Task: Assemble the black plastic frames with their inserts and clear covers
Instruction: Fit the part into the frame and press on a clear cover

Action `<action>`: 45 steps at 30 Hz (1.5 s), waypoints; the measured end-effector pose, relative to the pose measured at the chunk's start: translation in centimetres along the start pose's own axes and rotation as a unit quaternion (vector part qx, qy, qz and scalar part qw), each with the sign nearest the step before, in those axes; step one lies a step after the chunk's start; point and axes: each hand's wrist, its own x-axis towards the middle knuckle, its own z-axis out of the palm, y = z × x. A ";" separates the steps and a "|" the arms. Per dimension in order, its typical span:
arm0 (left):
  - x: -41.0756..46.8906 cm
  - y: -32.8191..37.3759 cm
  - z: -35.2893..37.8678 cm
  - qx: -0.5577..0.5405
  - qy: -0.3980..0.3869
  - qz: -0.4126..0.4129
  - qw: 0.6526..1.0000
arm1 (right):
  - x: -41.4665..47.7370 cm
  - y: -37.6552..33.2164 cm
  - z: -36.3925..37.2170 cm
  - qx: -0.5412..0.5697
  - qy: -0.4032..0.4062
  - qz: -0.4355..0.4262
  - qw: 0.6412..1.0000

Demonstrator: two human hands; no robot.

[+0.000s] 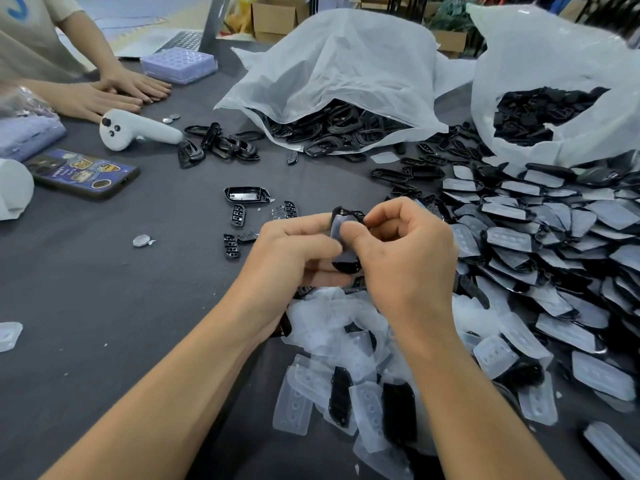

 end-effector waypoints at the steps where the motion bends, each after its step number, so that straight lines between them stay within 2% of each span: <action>1: 0.0 0.1 0.0 -0.006 0.006 -0.003 1.000 | 0.1 0.1 -0.1 0.003 -0.011 0.008 1.000; 6: 0.0 0.0 0.2 0.040 0.043 0.010 0.998 | 0.1 0.3 0.1 -0.010 -0.030 0.003 1.000; 13: -0.2 -0.1 0.7 0.057 0.038 0.031 0.997 | 0.0 0.3 0.2 -0.012 -0.028 -0.011 0.999; 18: -0.3 0.0 0.9 0.091 0.074 0.055 0.992 | -0.2 0.2 0.3 0.000 -0.044 -0.010 0.999; 25: -0.3 0.5 0.8 0.068 0.060 0.042 0.995 | -0.2 0.2 0.7 0.038 -0.033 -0.003 0.999; 30: -0.3 0.1 1.1 0.064 0.060 0.065 0.994 | 0.0 0.1 0.7 0.121 -0.057 0.033 0.990; 35: -0.3 -0.4 1.1 0.097 0.057 0.085 0.990 | 0.0 0.2 0.5 0.131 -0.060 0.027 0.989; 41: -0.1 -0.7 1.2 0.091 0.043 0.096 0.990 | -0.1 0.0 0.7 0.081 -0.040 0.012 0.996; 45: 0.0 -0.8 1.1 0.087 0.044 0.089 0.991 | -0.1 0.1 0.7 0.095 -0.055 0.021 0.994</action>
